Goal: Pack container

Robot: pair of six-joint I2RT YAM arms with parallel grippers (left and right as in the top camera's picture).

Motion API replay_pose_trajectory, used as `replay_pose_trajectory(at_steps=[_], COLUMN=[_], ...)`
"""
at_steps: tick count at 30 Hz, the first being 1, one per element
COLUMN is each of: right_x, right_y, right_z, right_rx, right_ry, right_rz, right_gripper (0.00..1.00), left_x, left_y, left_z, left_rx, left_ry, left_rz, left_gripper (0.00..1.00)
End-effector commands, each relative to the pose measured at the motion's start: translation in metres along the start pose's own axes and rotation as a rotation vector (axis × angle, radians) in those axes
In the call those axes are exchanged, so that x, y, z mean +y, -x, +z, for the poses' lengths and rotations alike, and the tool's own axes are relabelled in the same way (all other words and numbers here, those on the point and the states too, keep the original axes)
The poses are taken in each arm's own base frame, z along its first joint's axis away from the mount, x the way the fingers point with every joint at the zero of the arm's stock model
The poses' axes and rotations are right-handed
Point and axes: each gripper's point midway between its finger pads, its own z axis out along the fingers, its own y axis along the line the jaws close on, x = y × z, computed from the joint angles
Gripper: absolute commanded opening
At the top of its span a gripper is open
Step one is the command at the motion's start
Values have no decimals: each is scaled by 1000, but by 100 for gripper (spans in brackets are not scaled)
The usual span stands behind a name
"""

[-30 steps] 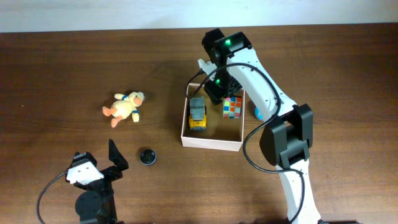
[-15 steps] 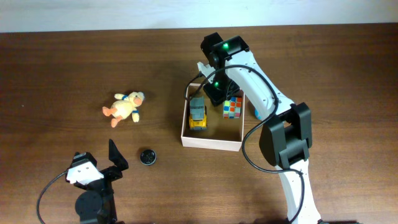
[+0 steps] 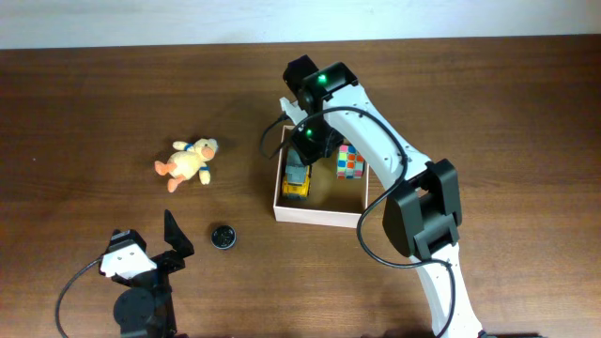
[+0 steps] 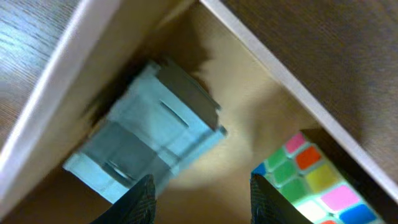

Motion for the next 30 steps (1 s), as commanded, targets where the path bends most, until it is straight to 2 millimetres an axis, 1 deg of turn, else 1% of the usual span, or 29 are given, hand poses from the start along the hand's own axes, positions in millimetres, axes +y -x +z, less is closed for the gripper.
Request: replay_pose_trajectory(at_steps=[1, 7, 11, 16, 19, 23, 30], right_x=[0, -6, -19, -39, -46, -44, -30], right_y=[0, 3, 2, 0, -6, -16, -25], right_z=[0, 0, -1, -4, -5, -5, -4], right_rx=[-3, -14, -16, -20, 0, 42, 86], right_ry=[7, -21, -74, -74, -66, -64, -60], right_rz=[61, 98, 108, 165, 187, 176, 147], right_gripper=[44, 44, 44, 44, 44, 44, 45], left_x=[-2, -2, -2, -2, -2, -2, -2], left_y=[-1, -1, -1, -1, -1, -1, -1], left_z=[0, 0, 0, 0, 0, 0, 0], left_rx=[-4, -4, -4, -4, -4, -4, -4], left_ry=[-13, -13, -13, -13, -13, -13, -13], left_rz=[16, 16, 16, 16, 16, 16, 16], left_gripper=[99, 99, 99, 99, 99, 99, 99])
